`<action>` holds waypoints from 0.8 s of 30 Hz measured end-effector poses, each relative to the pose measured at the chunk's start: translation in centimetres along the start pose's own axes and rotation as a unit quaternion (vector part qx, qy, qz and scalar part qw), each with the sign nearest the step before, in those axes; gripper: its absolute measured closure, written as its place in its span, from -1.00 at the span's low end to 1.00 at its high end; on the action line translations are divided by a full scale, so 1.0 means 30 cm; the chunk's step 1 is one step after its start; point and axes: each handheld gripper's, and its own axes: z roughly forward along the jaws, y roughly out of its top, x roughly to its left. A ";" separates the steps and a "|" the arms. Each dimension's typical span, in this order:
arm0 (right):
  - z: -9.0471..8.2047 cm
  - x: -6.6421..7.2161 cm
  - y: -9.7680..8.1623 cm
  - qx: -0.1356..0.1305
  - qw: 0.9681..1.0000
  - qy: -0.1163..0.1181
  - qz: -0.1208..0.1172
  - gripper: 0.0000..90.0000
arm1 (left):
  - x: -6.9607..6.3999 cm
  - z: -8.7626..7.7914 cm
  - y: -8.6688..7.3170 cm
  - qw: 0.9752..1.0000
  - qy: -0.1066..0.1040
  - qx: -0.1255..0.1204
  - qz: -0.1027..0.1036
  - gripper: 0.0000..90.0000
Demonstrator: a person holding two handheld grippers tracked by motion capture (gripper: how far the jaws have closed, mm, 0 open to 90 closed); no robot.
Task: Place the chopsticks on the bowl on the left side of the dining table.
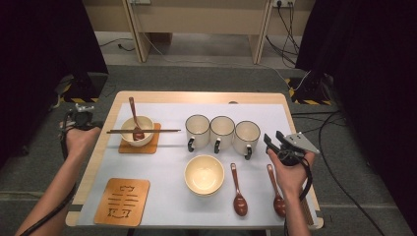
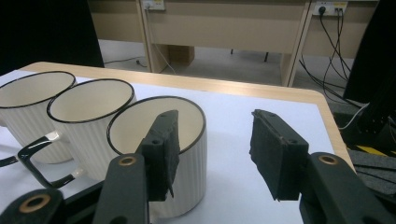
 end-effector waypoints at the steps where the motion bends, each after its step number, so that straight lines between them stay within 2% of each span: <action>1: 0.002 0.001 0.000 0.000 1.000 0.001 0.000 0.16 | 0.009 0.008 -0.012 1.000 0.002 0.005 -0.002 0.97; 5: 0.008 0.006 -0.003 0.001 1.000 0.002 -0.003 0.16 | 0.018 0.038 -0.039 1.000 0.001 0.017 -0.006 0.97; 11: 0.008 0.004 -0.005 0.003 1.000 0.002 0.000 0.16 | -0.003 0.078 -0.048 0.999 -0.007 0.031 -0.008 0.97; 24: 0.002 -0.003 -0.004 0.004 1.000 -0.001 0.001 0.16 | -0.045 0.075 -0.039 1.000 -0.018 0.025 0.001 0.97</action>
